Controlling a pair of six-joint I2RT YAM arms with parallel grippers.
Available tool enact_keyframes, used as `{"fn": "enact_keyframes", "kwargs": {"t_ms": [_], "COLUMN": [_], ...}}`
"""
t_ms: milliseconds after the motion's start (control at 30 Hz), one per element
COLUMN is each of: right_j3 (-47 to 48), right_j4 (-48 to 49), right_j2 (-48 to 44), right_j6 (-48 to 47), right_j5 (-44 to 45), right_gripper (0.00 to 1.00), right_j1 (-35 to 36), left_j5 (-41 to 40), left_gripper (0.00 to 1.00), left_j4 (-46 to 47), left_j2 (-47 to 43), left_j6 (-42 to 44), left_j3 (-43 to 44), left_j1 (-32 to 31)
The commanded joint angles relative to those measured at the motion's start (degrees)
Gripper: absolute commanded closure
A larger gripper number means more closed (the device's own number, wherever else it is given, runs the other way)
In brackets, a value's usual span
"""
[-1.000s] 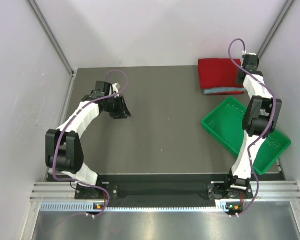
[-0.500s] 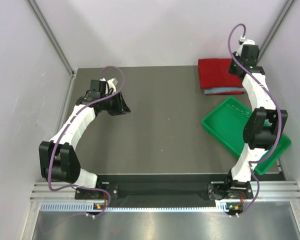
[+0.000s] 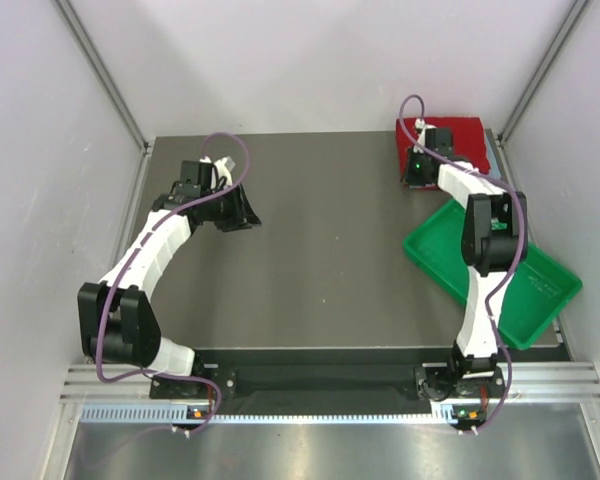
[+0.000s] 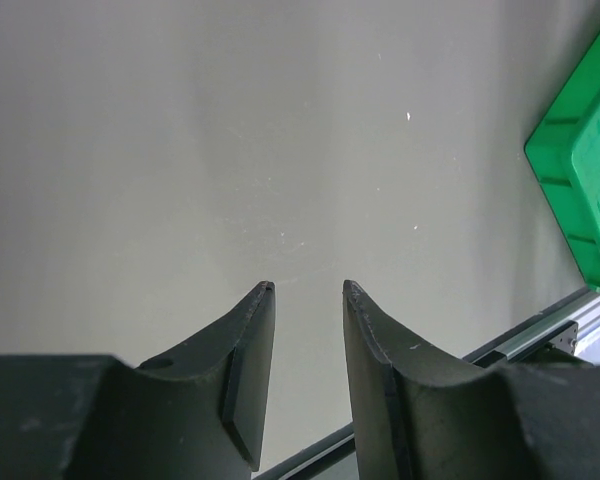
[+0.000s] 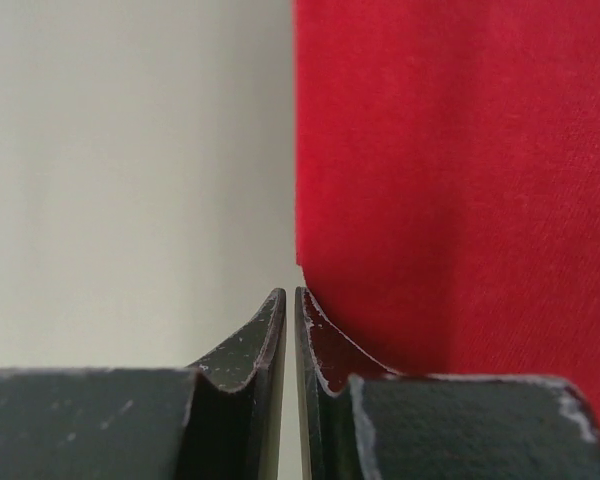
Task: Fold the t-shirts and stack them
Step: Neatly place the folded tshirt to the corner
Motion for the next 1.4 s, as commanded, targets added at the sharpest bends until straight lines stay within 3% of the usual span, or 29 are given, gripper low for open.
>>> {"fn": "enact_keyframes", "kwargs": {"t_ms": [0,133,367,533,667,767,800,833,933,1067,1367], "right_j3": [1.54,0.23,-1.7,-6.79,-13.74,-19.8,-21.21,-22.62,-27.97,-30.62,-31.86], "right_j4": [2.61,1.82,-3.8,-8.81,-11.98,-12.42,-12.42,-12.25,-10.49,-10.58,-11.72], "right_j2": [-0.07,-3.4,-18.66,-30.72,-44.67,-54.16,-56.38,-58.58,-66.5,-73.53,-78.9], "right_j6": [0.24,0.06,1.72,6.39,7.35,11.03,12.7,13.5,15.53,17.72,18.34], "right_j5": [1.59,-0.43,-3.07,-4.92,-4.39,-4.91,-5.35,-5.79,-7.64,-5.89,-3.16], "right_gripper": [0.92,0.91,0.86,0.72,0.6,0.41,0.13,0.01,0.0,0.0,0.0], "right_j1": [-0.23,0.2,2.23,5.73,10.75,12.77,12.95,13.3,13.39,13.39,13.39], "left_j5": [-0.48,0.84,2.25,1.81,1.63,2.69,2.95,2.78,3.31,3.22,3.48], "left_gripper": [0.61,0.61,0.61,0.6,0.57,0.24,0.12,0.1,0.01,0.01,0.01], "left_j4": [1.93,1.58,2.72,3.85,9.91,11.77,12.29,12.73,14.4,13.88,10.81], "left_j2": [0.1,-0.34,-3.41,-7.71,-13.42,-18.77,-19.93,-20.98,-25.29,-29.77,-32.51], "left_j6": [0.66,-0.13,-2.68,-3.82,-6.27,-6.81,-6.9,-7.16,-7.51,-8.65,-6.72], "left_j3": [0.45,1.51,4.84,8.98,7.93,7.05,6.09,5.47,2.31,-1.3,-2.01], "left_j1": [0.01,0.01,0.01,-0.08,0.01,0.01,0.01,0.01,0.01,0.01,0.01]}}
